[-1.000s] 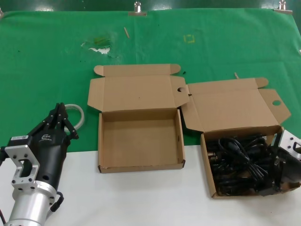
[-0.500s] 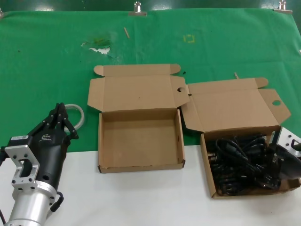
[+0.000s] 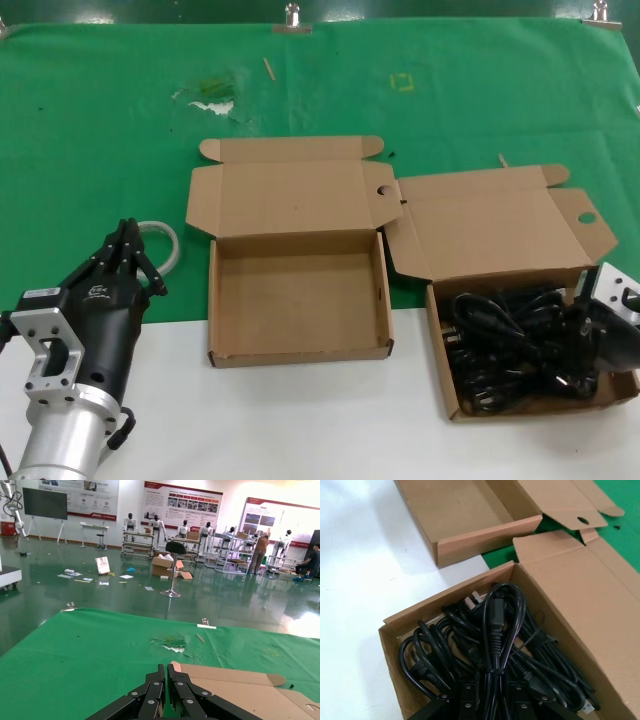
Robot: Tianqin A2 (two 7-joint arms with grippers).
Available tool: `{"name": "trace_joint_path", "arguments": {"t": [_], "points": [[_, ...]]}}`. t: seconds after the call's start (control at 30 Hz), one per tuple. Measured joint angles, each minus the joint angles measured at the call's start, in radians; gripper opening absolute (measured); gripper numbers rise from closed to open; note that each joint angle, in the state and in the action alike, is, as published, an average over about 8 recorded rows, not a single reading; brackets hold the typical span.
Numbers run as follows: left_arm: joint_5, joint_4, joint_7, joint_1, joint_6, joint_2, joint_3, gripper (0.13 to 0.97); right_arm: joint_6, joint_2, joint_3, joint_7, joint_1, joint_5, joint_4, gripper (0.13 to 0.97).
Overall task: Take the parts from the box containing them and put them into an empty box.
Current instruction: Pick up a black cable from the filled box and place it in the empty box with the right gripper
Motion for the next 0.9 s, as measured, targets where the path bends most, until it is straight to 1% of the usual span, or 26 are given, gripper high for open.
{"name": "trace_joint_path", "arguments": {"t": [0.27, 0.9], "points": [[0.0, 0.0, 0.0, 0.0, 0.0, 0.0, 0.0, 0.156, -0.015, 0.01, 0.01, -0.012, 0.025, 0.017, -0.003, 0.213], [0.0, 0.0, -0.001, 0.0, 0.0, 0.0, 0.0, 0.156, -0.036, 0.021, 0.031, -0.063, 0.099, 0.076, -0.038, 0.205]]}}
